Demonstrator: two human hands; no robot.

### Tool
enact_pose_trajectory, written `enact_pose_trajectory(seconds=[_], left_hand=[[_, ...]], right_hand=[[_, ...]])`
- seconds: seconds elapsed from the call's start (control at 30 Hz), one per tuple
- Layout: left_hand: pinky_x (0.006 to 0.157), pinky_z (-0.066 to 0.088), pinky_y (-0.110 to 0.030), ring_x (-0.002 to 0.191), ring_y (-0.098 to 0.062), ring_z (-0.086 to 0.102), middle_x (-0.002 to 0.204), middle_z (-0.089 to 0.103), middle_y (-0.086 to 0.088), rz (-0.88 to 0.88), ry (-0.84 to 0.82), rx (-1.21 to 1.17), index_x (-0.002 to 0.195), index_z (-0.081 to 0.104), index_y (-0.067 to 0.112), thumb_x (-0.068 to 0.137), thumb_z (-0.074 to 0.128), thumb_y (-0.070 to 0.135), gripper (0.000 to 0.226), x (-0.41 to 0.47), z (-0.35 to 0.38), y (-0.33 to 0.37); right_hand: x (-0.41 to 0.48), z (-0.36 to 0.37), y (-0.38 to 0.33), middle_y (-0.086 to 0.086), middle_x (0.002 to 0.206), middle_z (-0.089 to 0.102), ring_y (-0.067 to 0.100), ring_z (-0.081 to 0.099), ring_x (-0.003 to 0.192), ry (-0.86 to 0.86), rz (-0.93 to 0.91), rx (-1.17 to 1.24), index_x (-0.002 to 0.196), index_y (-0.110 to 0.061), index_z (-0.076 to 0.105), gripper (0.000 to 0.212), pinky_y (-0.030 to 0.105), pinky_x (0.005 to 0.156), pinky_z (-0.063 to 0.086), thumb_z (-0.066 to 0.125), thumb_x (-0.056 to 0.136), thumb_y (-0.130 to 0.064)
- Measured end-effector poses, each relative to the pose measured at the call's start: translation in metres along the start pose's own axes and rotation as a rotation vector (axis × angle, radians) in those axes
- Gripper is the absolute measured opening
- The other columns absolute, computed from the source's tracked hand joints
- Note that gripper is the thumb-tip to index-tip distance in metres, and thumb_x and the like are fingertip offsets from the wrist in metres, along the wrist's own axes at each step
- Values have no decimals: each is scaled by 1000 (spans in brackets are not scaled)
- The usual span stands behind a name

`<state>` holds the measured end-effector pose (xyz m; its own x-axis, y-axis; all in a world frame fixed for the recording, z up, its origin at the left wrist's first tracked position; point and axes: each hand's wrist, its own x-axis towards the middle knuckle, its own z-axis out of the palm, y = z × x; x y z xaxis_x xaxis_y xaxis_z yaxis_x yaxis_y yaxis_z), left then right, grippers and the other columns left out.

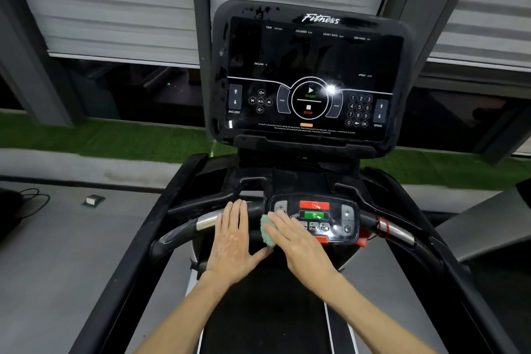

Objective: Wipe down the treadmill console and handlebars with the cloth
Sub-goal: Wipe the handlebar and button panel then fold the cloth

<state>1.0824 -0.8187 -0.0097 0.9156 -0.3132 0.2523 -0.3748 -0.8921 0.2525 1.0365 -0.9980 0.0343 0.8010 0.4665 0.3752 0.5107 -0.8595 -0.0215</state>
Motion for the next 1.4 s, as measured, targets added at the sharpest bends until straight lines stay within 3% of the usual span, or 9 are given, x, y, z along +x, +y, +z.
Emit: enact_pose_trajectory(seconds=[0.2,0.4,0.53,0.7,0.83,0.97,1.1,1.27,1.4], left_hand=[[121,13,-47,150,-33,14,160,23,-19,-3,-23,20,154,16,1,74,42,79,115,-1,2,-2],[120,19,-49,149,-35,19,158,27,-20,5,20,-8,153,17,1,73,56,73,115,0,4,-2],[121,0,-42,152,-31,0,164,7,-17,-17,-72,-45,155,-3,5,80,63,58,114,0,-7,0],[123,-3,-39,151,-31,-11,164,-10,-11,-59,-185,-118,157,-1,13,93,56,19,87,11,-49,13],[108,36,-17,127,-5,47,146,47,5,-29,42,-589,143,48,24,97,52,12,47,38,-102,42],[89,56,-29,101,1,63,117,65,19,-24,87,-1008,123,64,34,98,58,30,26,56,-149,79],[88,49,-21,101,-2,60,117,58,21,103,157,-947,120,63,38,82,78,31,42,62,-161,92],[101,31,-20,120,-8,35,136,35,13,284,234,-565,127,58,33,60,75,68,77,63,-158,101],[96,42,-26,109,-6,48,121,54,14,257,315,-600,117,66,26,83,72,40,37,67,-159,106]], right_hand=[[45,-3,5,12,145,46,28,41,136,77,198,50,139,-6,45,82,40,109,32,75,66,14],[6,-2,-5,10,140,52,25,46,133,-12,-20,-4,131,-7,56,81,39,110,28,81,56,8],[-25,5,-1,1,143,48,15,40,136,-195,-89,-15,130,-16,57,83,33,109,38,84,54,2],[-2,-51,9,-15,145,41,-10,30,134,-55,302,667,138,-29,47,51,15,113,26,51,95,-2],[36,-106,18,1,115,70,18,64,110,181,662,1321,124,-15,63,29,30,92,52,50,98,-9],[53,-138,29,15,117,68,28,65,104,217,892,1810,123,-8,60,31,38,89,52,44,100,-22],[57,-151,31,17,124,64,30,59,116,237,903,1974,128,-6,57,38,43,106,41,41,101,-27],[57,-158,29,15,120,66,26,64,109,221,846,1984,126,-6,60,39,38,88,53,41,101,-31],[58,-158,27,16,125,63,26,60,115,244,736,1889,128,-7,58,37,40,99,48,38,103,-26]])
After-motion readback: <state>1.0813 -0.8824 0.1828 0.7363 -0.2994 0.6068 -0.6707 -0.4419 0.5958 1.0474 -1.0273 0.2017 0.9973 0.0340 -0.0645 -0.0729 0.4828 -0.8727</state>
